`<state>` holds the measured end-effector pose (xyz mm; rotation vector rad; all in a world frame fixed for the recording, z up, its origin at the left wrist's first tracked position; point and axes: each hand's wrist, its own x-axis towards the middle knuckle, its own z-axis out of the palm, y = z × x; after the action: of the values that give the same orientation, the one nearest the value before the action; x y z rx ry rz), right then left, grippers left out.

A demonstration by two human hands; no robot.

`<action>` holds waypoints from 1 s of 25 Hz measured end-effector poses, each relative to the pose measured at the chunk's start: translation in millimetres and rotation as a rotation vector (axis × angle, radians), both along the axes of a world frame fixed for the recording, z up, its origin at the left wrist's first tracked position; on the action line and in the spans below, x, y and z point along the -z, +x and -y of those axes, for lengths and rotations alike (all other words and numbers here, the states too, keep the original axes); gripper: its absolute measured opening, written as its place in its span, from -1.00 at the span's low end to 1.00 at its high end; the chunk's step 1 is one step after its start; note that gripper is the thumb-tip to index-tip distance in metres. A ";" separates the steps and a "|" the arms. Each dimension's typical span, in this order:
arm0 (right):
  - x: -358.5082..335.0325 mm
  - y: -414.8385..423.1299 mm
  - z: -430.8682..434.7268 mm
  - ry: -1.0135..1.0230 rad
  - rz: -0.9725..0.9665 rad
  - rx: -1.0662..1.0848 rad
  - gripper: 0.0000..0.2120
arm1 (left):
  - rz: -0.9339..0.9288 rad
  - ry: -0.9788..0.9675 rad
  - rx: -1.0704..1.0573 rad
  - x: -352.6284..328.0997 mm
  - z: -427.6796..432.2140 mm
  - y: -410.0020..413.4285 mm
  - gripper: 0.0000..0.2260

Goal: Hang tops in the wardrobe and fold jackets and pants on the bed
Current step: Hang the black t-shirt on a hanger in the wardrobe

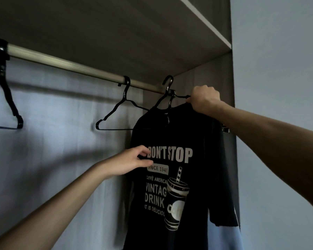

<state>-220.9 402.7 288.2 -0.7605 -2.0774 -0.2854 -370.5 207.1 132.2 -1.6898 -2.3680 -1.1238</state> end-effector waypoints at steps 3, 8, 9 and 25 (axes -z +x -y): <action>5.3 -25.4 -9.3 0.023 0.012 0.036 -0.76 | 0.005 0.025 -0.010 -6.6 1.4 -17.0 -0.75; 12.9 -40.1 -24.9 0.019 0.040 0.053 -0.76 | -0.007 0.016 -0.018 -9.7 -5.5 -25.2 -0.69; 14.0 -42.0 -27.4 0.021 0.049 0.053 -0.77 | -0.007 0.011 -0.022 -9.5 -7.2 -25.9 -0.68; 46.3 -60.3 -56.0 0.102 0.098 0.073 -0.75 | -0.052 -0.050 0.004 2.8 -42.7 -37.6 -0.67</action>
<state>-281.2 458.6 241.8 -0.7754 -2.1117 -0.4740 -408.2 249.8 129.4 -1.7182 -2.3813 -1.0169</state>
